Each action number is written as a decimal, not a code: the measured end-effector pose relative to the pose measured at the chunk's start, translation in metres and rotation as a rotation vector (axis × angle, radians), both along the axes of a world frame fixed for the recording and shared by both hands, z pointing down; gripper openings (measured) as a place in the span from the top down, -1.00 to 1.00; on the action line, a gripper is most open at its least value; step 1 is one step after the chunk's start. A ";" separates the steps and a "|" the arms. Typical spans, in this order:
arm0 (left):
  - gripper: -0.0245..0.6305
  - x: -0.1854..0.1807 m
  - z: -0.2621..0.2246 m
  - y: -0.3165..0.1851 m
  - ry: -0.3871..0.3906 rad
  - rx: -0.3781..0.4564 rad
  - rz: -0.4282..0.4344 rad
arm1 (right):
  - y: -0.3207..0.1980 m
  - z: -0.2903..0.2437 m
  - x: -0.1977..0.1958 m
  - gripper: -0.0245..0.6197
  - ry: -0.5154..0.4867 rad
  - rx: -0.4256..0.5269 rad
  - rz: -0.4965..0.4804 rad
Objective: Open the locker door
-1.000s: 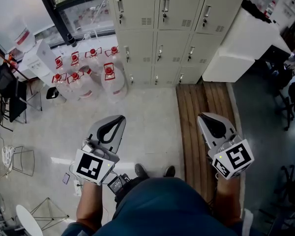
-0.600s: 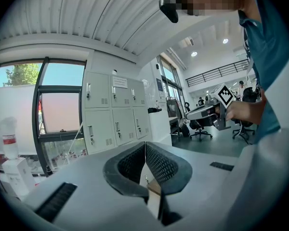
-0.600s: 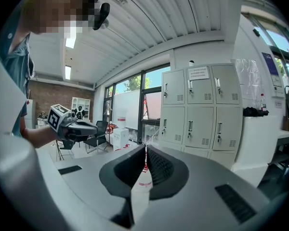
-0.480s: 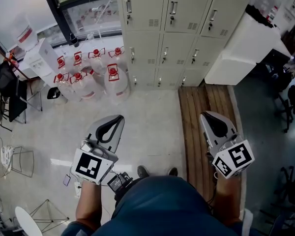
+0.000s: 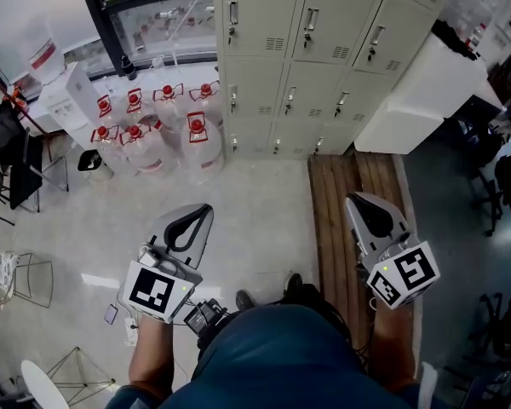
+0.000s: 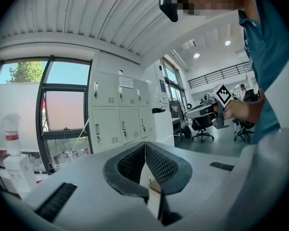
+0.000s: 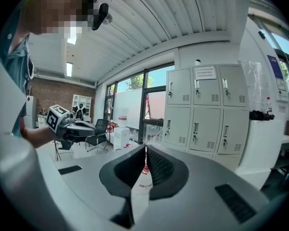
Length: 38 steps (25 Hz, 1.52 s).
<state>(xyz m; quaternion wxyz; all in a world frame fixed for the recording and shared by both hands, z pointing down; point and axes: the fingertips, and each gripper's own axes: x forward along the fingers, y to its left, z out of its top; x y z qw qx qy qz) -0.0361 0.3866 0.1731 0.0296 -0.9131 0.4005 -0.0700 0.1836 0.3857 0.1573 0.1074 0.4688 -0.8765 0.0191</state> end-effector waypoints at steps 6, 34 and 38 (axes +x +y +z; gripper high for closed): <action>0.87 -0.003 0.013 -0.035 -0.024 -0.028 -0.046 | -0.048 0.013 -0.003 0.80 -0.019 -0.022 -0.044; 0.87 0.055 0.014 -0.162 -0.081 -0.078 -0.308 | -0.249 0.031 0.035 0.80 -0.073 -0.052 -0.306; 0.87 0.074 0.011 -0.175 -0.094 -0.070 -0.317 | -0.266 0.031 0.049 0.80 -0.081 -0.046 -0.324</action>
